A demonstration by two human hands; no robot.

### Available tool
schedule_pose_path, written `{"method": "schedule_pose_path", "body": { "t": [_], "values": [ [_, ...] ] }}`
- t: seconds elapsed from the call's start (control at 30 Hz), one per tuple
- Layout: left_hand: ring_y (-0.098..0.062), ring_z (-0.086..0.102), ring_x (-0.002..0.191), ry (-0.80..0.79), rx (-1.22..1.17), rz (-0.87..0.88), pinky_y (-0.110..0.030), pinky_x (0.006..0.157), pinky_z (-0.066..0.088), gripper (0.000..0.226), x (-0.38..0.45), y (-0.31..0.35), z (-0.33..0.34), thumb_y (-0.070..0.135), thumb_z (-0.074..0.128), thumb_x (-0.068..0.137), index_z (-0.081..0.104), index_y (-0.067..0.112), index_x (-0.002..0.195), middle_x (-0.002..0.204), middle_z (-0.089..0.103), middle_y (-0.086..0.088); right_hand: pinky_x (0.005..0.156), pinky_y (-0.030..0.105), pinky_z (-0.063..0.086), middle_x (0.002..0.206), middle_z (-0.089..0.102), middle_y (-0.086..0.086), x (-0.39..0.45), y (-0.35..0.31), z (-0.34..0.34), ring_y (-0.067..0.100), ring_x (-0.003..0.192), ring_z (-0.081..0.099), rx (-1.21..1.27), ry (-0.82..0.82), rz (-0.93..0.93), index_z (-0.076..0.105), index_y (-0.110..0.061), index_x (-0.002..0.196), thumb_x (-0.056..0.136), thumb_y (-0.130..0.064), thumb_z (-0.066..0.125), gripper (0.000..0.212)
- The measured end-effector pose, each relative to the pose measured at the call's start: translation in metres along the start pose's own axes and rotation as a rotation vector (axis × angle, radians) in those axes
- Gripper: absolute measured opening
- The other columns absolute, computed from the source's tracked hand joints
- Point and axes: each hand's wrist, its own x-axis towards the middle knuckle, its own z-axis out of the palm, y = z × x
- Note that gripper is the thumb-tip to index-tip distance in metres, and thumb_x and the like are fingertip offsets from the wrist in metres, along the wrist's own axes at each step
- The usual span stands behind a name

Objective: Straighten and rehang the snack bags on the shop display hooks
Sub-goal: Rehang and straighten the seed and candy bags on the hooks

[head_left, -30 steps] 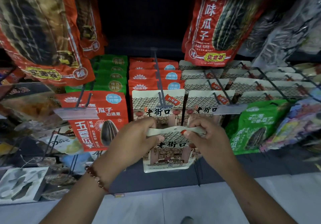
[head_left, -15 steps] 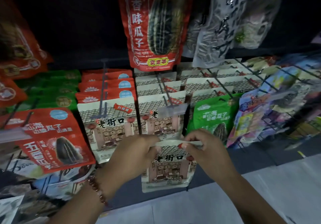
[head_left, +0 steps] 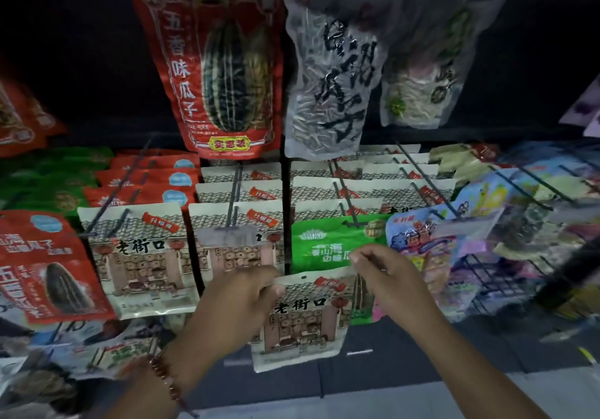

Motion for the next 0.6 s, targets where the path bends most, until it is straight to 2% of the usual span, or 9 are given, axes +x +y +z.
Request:
{"method": "schedule_pose_path", "body": {
  "t": [0.07, 0.13, 0.2, 0.27, 0.37, 0.47, 0.53, 0.57, 0.6],
  "values": [
    [-0.008, 0.062, 0.071, 0.009, 0.003, -0.014, -0.032, 0.066, 0.05, 0.026, 0.001, 0.006, 0.003, 0.044, 0.051, 0.097, 0.067, 0.024, 0.097, 0.084, 0.071, 0.005, 0.087, 0.023, 0.045, 0.102, 0.063, -0.021, 0.01, 0.005, -0.009, -0.002, 0.101, 0.059, 0.096, 0.054, 0.078, 0.064, -0.029, 0.106, 0.095, -0.032, 0.06, 0.012],
    [-0.008, 0.064, 0.072, 0.021, 0.0, -0.023, -0.03, 0.066, 0.051, 0.02, 0.001, 0.012, 0.005, 0.04, 0.055, 0.097, 0.069, 0.028, 0.104, 0.087, 0.073, 0.007, 0.1, 0.032, 0.042, 0.123, 0.057, -0.015, 0.019, 0.006, -0.014, 0.005, 0.119, 0.052, 0.179, 0.067, 0.14, 0.058, -0.032, 0.119, 0.094, -0.029, 0.062, 0.025],
    [-0.002, 0.061, 0.066, 0.005, 0.0, -0.037, -0.028, 0.062, 0.049, 0.017, 0.003, 0.018, 0.006, 0.038, 0.057, 0.097, 0.07, 0.029, 0.104, 0.08, 0.071, 0.012, 0.104, 0.036, 0.039, 0.131, 0.052, -0.014, 0.026, 0.004, -0.014, 0.008, 0.126, 0.047, 0.271, 0.067, 0.159, 0.05, -0.036, 0.125, 0.094, -0.025, 0.063, 0.035],
    [0.0, 0.057, 0.059, 0.003, -0.008, -0.043, -0.026, 0.056, 0.046, 0.015, 0.006, 0.021, 0.007, 0.037, 0.058, 0.097, 0.07, 0.029, 0.1, 0.067, 0.063, 0.016, 0.103, 0.034, 0.037, 0.137, 0.048, -0.014, 0.028, 0.003, -0.011, 0.01, 0.132, 0.043, 0.323, 0.074, 0.152, 0.042, -0.039, 0.13, 0.094, -0.022, 0.063, 0.045],
    [-0.001, 0.06, 0.063, 0.005, -0.015, -0.047, -0.032, 0.061, 0.052, 0.024, 0.012, 0.025, 0.007, 0.046, 0.05, 0.096, 0.068, 0.031, 0.1, 0.074, 0.068, 0.012, 0.112, 0.035, 0.03, 0.154, 0.029, -0.013, 0.028, 0.005, -0.006, 0.011, 0.14, 0.03, 0.211, 0.095, 0.107, 0.027, -0.037, 0.148, 0.093, -0.025, 0.063, 0.066],
    [-0.001, 0.062, 0.064, 0.005, -0.029, -0.049, -0.034, 0.062, 0.053, 0.025, 0.018, 0.028, 0.006, 0.048, 0.048, 0.098, 0.067, 0.031, 0.098, 0.074, 0.069, 0.012, 0.107, 0.023, 0.027, 0.159, 0.016, -0.014, 0.028, 0.007, -0.005, 0.003, 0.139, 0.024, 0.008, 0.091, -0.004, 0.021, -0.034, 0.152, 0.095, -0.023, 0.06, 0.069],
    [-0.001, 0.062, 0.063, -0.008, -0.042, -0.057, -0.037, 0.062, 0.053, 0.022, 0.02, 0.03, 0.005, 0.046, 0.05, 0.097, 0.066, 0.031, 0.096, 0.071, 0.067, 0.011, 0.094, 0.018, 0.038, 0.161, -0.002, -0.018, 0.03, 0.006, -0.006, -0.008, 0.125, 0.026, -0.147, 0.065, -0.07, 0.02, -0.034, 0.153, 0.097, -0.021, 0.057, 0.069],
    [-0.003, 0.063, 0.064, -0.014, -0.044, -0.062, -0.038, 0.062, 0.053, 0.022, 0.021, 0.031, 0.004, 0.045, 0.05, 0.097, 0.066, 0.03, 0.096, 0.07, 0.067, 0.01, 0.089, 0.021, 0.045, 0.16, -0.011, -0.021, 0.032, 0.004, -0.007, -0.008, 0.123, 0.026, -0.2, 0.06, -0.097, 0.02, -0.034, 0.153, 0.097, -0.021, 0.056, 0.068],
    [-0.004, 0.063, 0.065, -0.014, -0.041, -0.065, -0.038, 0.062, 0.053, 0.022, 0.021, 0.032, 0.003, 0.044, 0.051, 0.097, 0.067, 0.028, 0.096, 0.071, 0.068, 0.009, 0.093, 0.024, 0.047, 0.158, -0.016, -0.022, 0.037, 0.004, -0.008, -0.006, 0.131, 0.023, -0.245, 0.059, -0.133, 0.02, -0.033, 0.153, 0.097, -0.02, 0.055, 0.067]
  ]
}}
